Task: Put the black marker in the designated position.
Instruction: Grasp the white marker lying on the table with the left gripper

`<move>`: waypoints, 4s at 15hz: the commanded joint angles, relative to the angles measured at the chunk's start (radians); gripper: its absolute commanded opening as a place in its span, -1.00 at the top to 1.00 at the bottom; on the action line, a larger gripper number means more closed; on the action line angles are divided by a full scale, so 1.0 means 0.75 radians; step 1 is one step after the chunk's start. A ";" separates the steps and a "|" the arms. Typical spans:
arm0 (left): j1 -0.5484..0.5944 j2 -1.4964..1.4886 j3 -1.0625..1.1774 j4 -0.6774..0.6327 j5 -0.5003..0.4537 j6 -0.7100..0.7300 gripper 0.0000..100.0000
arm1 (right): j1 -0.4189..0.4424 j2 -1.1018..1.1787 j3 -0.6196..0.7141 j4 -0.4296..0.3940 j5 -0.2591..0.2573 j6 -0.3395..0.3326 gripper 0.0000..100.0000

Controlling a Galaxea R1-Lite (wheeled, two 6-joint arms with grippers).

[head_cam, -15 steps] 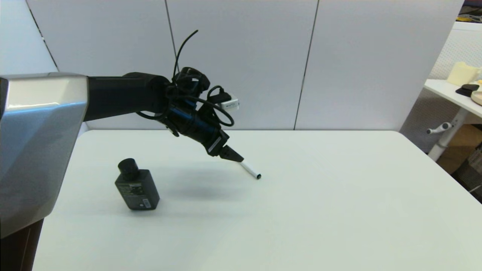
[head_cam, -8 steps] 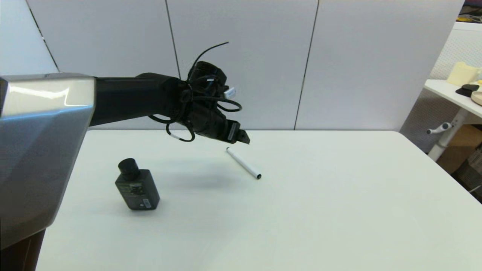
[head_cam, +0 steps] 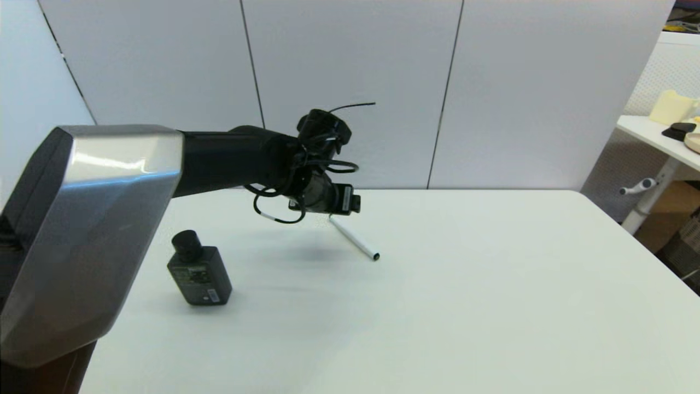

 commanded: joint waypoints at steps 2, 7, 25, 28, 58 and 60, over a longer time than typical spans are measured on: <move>-0.005 0.070 0.000 -0.035 0.002 0.102 -1.00 | 0.000 0.002 0.000 -0.001 0.000 -0.001 -1.00; -0.005 0.076 0.008 -0.037 0.002 0.163 -1.00 | 0.000 0.002 0.000 -0.001 0.000 -0.001 -1.00; -0.093 0.084 0.012 -0.031 0.268 -0.252 -1.00 | 0.000 0.002 0.000 -0.001 0.000 -0.001 -1.00; -0.107 0.102 0.012 -0.033 0.282 -0.244 -1.00 | 0.000 0.002 0.000 -0.001 0.000 -0.001 -1.00; -0.117 0.153 0.012 -0.035 0.286 -0.166 -1.00 | 0.000 0.002 0.000 -0.001 0.000 -0.001 -1.00; -0.117 0.158 0.012 -0.035 0.286 -0.166 -1.00 | 0.000 0.002 0.000 -0.001 0.000 -0.001 -1.00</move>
